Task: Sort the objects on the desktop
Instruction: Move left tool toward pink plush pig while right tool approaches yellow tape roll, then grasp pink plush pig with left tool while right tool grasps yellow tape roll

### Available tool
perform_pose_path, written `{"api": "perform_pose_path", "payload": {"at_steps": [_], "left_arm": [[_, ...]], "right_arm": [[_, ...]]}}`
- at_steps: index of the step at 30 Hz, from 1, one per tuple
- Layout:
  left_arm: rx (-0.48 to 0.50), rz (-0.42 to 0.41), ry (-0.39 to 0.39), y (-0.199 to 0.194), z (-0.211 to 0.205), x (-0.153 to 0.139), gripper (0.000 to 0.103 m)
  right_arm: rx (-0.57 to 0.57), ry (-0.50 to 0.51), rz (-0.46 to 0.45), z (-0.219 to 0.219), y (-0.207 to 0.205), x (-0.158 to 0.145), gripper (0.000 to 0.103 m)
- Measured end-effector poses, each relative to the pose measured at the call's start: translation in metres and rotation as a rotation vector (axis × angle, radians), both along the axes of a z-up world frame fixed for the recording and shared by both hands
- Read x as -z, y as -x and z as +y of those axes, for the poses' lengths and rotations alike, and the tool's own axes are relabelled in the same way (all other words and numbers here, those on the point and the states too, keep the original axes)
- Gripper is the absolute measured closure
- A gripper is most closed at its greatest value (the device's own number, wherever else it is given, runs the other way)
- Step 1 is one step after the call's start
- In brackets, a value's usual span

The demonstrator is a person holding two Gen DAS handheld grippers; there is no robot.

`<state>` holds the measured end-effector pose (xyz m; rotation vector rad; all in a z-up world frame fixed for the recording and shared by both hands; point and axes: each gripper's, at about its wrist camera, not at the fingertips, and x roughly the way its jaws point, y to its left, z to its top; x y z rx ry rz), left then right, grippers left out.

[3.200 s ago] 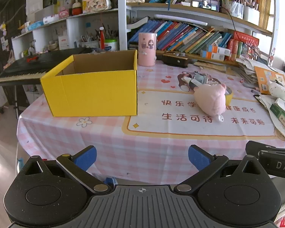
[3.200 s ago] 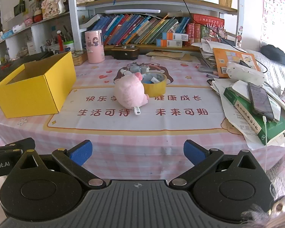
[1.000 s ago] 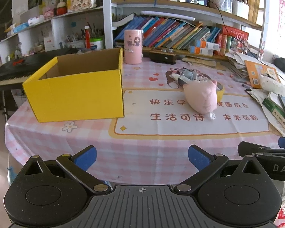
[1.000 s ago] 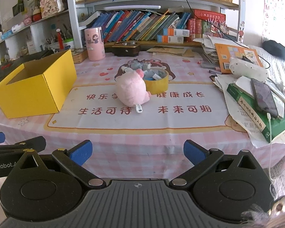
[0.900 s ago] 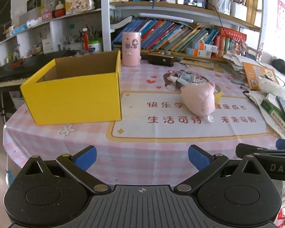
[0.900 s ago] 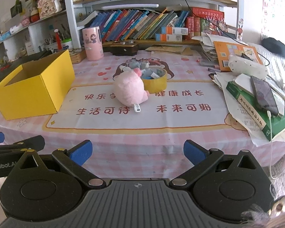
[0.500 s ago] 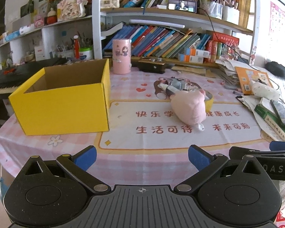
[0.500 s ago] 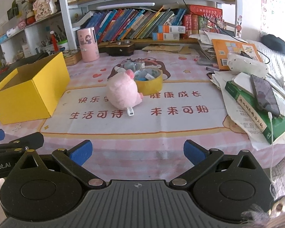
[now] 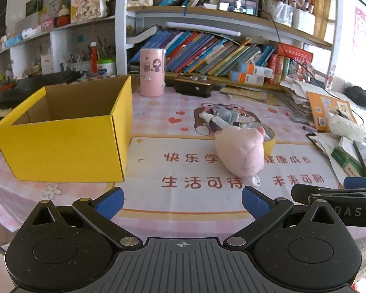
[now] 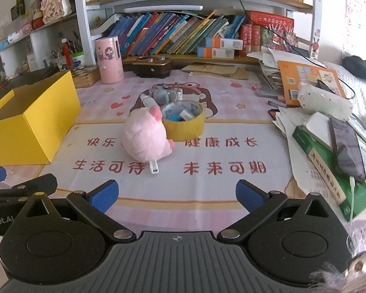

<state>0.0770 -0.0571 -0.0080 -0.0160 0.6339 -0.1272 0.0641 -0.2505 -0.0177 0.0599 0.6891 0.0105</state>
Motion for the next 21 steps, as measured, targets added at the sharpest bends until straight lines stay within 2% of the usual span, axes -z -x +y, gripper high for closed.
{"api": "perform_pose_path", "payload": {"at_steps": [7,21], "left_arm": [[-0.012,0.035,0.028,-0.025,-0.018,0.007,0.0],[-0.016,0.052,0.052,-0.063,-0.071,0.007,0.0]], "right_arm": [[-0.013,0.025,0.011,-0.017,-0.025,0.001,0.0],[-0.022,0.031,-0.002,-0.072,-0.07,-0.005,0.0]]}}
